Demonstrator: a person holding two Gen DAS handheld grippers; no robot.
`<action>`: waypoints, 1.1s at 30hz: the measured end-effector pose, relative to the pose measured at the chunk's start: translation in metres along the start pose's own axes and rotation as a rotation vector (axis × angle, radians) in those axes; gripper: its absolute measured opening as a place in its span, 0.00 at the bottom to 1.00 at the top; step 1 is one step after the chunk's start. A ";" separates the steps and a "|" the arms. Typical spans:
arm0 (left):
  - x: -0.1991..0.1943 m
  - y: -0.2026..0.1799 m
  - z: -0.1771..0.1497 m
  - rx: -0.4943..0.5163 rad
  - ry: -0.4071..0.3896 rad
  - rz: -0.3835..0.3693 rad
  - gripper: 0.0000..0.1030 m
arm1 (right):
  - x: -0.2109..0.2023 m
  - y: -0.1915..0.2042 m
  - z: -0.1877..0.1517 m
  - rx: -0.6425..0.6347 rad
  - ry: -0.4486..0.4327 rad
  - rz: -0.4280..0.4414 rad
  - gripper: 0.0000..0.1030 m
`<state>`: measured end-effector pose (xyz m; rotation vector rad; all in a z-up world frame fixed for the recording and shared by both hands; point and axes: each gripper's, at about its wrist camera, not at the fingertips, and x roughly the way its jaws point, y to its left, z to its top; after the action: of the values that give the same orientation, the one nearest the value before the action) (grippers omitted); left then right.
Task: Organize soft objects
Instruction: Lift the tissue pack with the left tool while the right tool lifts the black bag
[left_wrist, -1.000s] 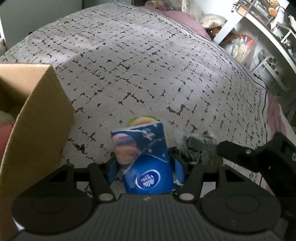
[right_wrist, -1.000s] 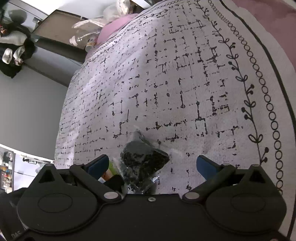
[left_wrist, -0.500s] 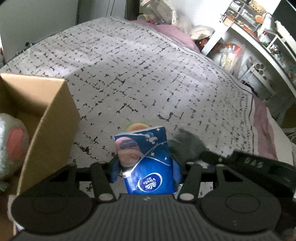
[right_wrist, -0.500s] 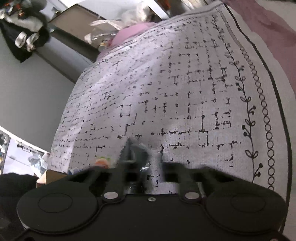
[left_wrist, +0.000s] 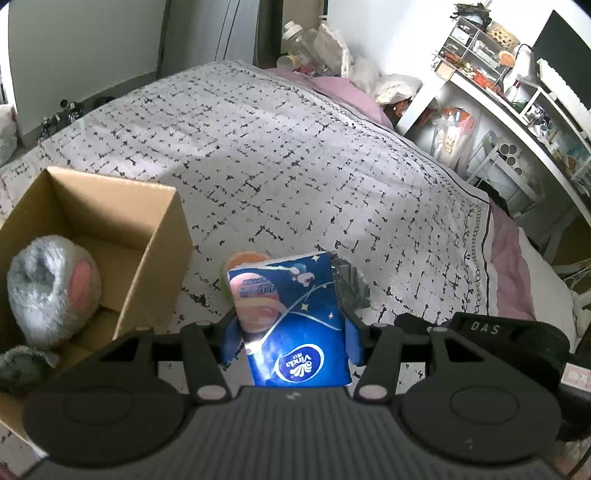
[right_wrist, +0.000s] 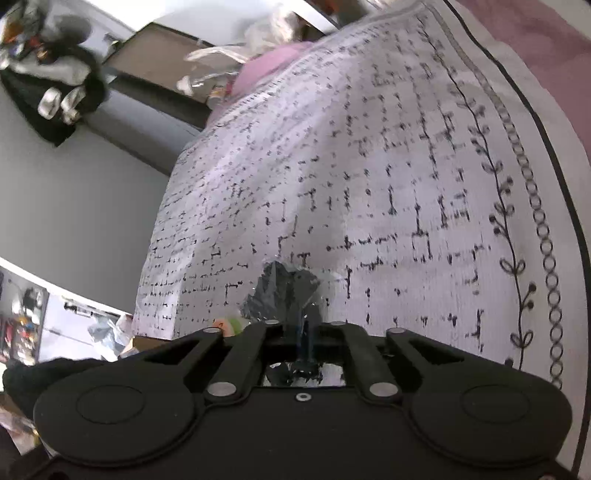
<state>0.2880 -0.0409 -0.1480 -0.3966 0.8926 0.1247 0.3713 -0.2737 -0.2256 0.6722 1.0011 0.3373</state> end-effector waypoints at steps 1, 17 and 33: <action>0.000 0.001 0.001 -0.002 -0.001 -0.001 0.53 | 0.001 0.000 0.000 0.007 0.003 0.010 0.28; 0.017 0.010 0.018 -0.007 -0.001 -0.006 0.53 | 0.052 0.020 0.000 0.022 0.046 -0.042 0.66; 0.035 0.024 0.033 -0.007 0.011 0.003 0.53 | 0.071 0.044 -0.006 -0.165 0.010 -0.133 0.37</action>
<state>0.3278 -0.0075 -0.1635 -0.4028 0.9040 0.1290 0.4040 -0.1996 -0.2460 0.4531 1.0104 0.3027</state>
